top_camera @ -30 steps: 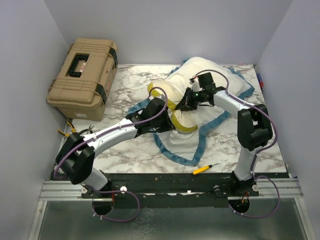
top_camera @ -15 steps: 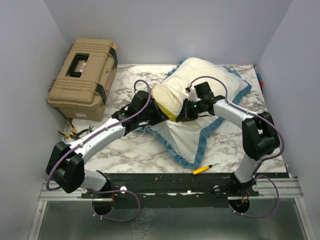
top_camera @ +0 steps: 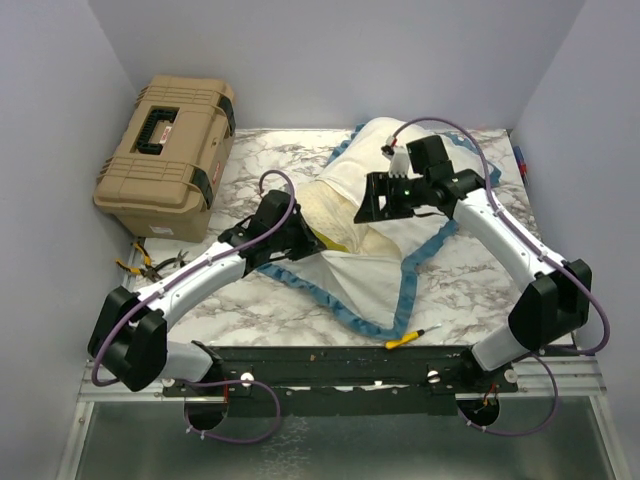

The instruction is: Put the pillow into the pillowcase

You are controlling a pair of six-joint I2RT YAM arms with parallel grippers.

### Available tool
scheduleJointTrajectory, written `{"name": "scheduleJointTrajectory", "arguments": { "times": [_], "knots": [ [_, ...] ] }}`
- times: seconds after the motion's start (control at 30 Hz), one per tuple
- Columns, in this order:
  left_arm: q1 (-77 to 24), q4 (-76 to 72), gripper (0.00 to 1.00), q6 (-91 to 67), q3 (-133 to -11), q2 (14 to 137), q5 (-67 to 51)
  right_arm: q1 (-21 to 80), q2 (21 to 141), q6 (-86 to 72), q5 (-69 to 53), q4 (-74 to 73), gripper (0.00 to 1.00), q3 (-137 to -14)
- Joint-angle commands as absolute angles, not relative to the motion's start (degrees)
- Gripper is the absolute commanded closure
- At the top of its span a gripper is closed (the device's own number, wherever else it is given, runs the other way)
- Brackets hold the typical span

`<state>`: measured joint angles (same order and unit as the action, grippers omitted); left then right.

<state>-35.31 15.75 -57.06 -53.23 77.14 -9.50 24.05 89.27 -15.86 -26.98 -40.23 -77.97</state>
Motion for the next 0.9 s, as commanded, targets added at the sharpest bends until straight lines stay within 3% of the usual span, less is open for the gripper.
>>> {"name": "scheduleJointTrajectory", "arguments": {
  "times": [0.0, 0.3, 0.47, 0.7, 0.87],
  "knots": [
    [-35.0, 16.5, 1.0, -56.4, -51.2, 74.3, -8.2, 24.3, 89.9, -15.2, -25.5, -36.5, 0.21, -83.1],
    [-35.0, 16.5, 1.0, -58.0, -48.9, 72.9, -6.9, 27.8, 104.8, -19.7, -38.5, -27.1, 0.31, -95.1],
    [-35.0, 16.5, 1.0, -59.5, -46.9, 71.2, -6.5, 32.4, 112.7, -21.5, -39.6, -26.1, 0.31, -101.4],
    [-35.0, 16.5, 1.0, -60.7, -44.5, 68.0, -4.9, 34.5, 118.8, -25.2, -40.3, -24.6, 0.6, -100.4],
    [-35.0, 19.0, 1.0, -60.6, -44.3, 65.2, -0.7, 34.5, 119.3, -22.0, -22.7, -35.9, 0.69, -100.4]
  ]
}}
